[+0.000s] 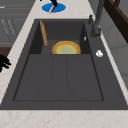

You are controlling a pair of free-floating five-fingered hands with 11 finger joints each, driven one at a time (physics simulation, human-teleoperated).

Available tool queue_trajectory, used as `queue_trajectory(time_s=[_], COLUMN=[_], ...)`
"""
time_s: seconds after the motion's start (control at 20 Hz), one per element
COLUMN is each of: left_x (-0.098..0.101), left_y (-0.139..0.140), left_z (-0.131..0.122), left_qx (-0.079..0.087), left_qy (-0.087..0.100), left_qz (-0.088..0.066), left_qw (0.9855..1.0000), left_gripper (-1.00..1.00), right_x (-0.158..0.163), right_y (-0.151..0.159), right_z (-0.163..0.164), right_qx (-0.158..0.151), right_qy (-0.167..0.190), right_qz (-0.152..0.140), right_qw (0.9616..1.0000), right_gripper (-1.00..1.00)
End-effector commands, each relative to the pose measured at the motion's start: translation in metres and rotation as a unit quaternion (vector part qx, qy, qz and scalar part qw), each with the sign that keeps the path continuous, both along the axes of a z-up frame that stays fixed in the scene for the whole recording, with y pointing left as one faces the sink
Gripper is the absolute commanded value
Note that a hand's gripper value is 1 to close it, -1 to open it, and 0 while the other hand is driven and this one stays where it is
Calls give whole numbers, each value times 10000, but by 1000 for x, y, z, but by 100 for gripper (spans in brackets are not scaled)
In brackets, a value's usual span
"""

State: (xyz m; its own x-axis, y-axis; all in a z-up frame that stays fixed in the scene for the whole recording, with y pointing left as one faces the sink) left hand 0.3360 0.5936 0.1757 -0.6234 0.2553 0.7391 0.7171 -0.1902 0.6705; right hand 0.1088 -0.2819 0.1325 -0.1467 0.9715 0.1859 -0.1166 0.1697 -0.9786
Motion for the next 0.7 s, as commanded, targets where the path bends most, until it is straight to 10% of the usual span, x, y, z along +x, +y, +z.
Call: queue_trajectory(time_s=[0.0,0.65], left_x=[7,52], left_y=[6,10], left_z=[-20,-56], left_qx=[-225,-166], left_qy=[0,211], left_qz=[227,119], left_qw=[9995,9996], left_gripper=[-100,-100], right_x=[0,0], right_y=[0,0], right_z=[0,0], right_qx=[0,0], right_qy=[0,0], right_qz=[0,0], right_qw=[10000,10000], right_gripper=[0,0])
